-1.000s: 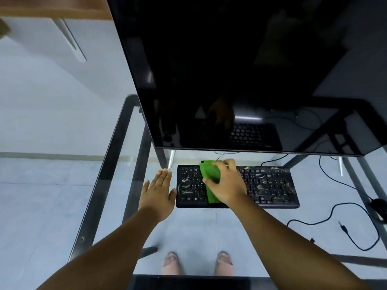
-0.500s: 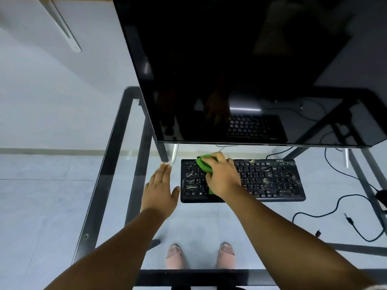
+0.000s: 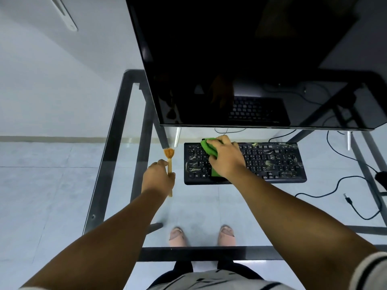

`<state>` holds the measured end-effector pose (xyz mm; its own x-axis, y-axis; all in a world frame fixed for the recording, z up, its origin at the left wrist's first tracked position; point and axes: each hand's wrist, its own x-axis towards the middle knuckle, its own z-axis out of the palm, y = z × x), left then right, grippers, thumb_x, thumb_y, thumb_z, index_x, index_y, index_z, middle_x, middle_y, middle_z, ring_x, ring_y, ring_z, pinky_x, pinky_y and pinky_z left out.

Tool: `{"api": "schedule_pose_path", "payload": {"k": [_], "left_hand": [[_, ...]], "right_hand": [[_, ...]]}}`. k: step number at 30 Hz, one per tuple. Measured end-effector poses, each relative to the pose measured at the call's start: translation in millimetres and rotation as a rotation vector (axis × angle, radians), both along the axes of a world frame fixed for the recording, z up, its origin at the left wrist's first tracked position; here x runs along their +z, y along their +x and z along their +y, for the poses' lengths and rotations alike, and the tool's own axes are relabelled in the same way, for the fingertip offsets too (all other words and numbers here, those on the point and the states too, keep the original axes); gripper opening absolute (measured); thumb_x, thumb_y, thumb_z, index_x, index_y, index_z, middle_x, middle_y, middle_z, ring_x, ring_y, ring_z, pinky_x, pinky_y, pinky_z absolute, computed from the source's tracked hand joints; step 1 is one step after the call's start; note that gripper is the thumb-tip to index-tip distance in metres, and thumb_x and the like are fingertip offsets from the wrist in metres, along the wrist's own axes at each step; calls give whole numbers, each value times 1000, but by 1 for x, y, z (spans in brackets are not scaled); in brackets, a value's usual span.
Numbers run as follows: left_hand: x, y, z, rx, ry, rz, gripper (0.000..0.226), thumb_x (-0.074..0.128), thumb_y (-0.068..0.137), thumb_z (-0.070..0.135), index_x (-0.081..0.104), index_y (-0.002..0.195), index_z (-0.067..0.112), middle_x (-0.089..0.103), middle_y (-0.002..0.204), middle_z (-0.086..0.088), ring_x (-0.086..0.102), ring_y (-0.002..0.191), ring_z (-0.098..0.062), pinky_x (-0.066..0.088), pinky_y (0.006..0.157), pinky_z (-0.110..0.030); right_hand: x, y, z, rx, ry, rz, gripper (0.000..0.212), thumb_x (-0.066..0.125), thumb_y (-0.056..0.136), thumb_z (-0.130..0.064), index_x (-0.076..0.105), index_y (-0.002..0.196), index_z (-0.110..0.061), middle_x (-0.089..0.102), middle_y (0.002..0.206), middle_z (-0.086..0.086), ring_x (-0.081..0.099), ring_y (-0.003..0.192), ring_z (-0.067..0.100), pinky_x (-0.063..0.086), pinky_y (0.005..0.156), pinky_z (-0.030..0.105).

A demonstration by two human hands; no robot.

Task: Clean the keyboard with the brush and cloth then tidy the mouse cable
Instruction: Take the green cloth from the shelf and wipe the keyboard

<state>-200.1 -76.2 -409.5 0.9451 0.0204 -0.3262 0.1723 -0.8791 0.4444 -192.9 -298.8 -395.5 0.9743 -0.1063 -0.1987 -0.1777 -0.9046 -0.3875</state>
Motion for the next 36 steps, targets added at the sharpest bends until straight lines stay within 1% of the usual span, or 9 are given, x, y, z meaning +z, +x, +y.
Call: {"api": "schedule_pose_path", "payload": {"k": [4,6,9,11,15,20,31,34,36], "left_hand": [[-2,4,3,26,-47,37,36,59,92,19,57,128,17,69,99,-5,65,74,-17,48,48,-17],[1,-1,8,-19,-94,8,33,59,92,19,60,125,18,69,96,-4,64,66,-16,47,42,-16],[6,-17,19,-195,-159,-131,30,61,91,19,64,122,19,66,91,1,62,71,-13,58,64,-29],[6,-31,25,-330,-169,-201,30,62,91,18,65,121,21,65,91,2,60,74,-11,55,72,-28],[0,-51,16,-581,-182,-255,26,62,90,14,69,114,20,65,89,-1,62,74,-19,49,65,-26],[-10,-62,-11,-799,-180,-290,23,55,91,22,70,107,20,65,88,1,61,79,-20,54,67,-34],[-12,-70,-46,-901,-147,-221,26,51,94,21,70,113,24,63,94,2,58,85,-20,49,68,-32],[-13,-70,-42,-875,-136,-234,26,54,93,28,71,112,23,65,95,3,60,83,-19,52,70,-30],[-13,-67,-35,-779,-125,-282,29,54,92,32,71,112,20,67,98,2,63,84,-20,52,74,-30]], "right_hand": [[0,1,-2,8,20,2,54,59,87,-26,48,139,-37,41,134,-9,42,112,27,50,92,40],[0,0,-4,3,58,-16,54,60,87,-23,50,138,-35,42,134,-7,43,113,27,48,96,39],[0,-2,-10,-2,116,-41,53,62,87,-20,53,138,-30,43,135,-5,45,116,27,43,102,35],[0,-2,-13,4,141,-53,52,63,87,-19,54,138,-29,44,134,-5,46,117,26,42,105,36],[1,-2,-19,36,157,-63,52,62,87,-15,55,136,-30,45,134,-6,46,118,24,41,104,32],[1,-3,-30,43,154,-66,52,62,86,-15,56,135,-31,46,132,-7,49,117,23,42,105,34],[1,-3,-34,52,162,-31,50,63,86,-16,57,133,-33,47,132,-8,47,116,24,42,104,36],[2,-3,-35,56,148,-16,50,62,87,-18,56,134,-34,46,132,-9,44,116,24,40,102,33],[3,-2,-33,52,140,-13,50,62,88,-19,55,134,-35,46,132,-9,44,115,24,40,101,32]]}}
